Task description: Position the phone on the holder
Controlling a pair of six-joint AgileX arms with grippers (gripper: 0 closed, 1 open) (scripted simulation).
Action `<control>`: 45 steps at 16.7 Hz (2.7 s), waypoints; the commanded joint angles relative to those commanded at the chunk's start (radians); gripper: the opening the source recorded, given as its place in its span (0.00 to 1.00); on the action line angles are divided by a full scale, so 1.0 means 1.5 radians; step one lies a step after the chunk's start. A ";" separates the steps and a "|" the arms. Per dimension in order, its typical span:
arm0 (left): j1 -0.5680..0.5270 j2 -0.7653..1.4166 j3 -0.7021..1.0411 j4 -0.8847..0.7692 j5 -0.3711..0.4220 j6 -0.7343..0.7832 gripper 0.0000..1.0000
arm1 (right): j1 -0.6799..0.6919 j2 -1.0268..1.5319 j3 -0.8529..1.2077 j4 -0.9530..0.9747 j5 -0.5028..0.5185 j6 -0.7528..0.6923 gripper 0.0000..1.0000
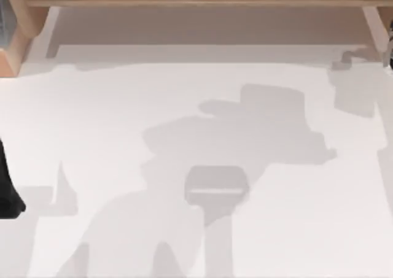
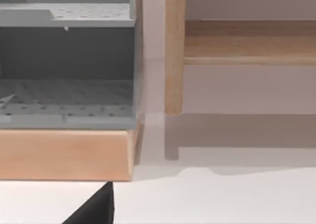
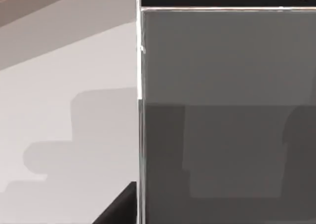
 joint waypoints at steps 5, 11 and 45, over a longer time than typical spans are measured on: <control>0.000 0.000 0.000 0.000 0.000 0.000 1.00 | -0.167 -0.192 -0.222 0.164 -0.069 -0.084 0.00; 0.000 0.000 0.000 0.000 0.000 0.000 1.00 | -0.364 -0.381 -0.459 0.376 -0.119 -0.216 0.00; 0.000 0.000 0.000 0.000 0.000 0.000 1.00 | -0.531 -0.433 -0.695 0.743 -0.058 -0.292 0.00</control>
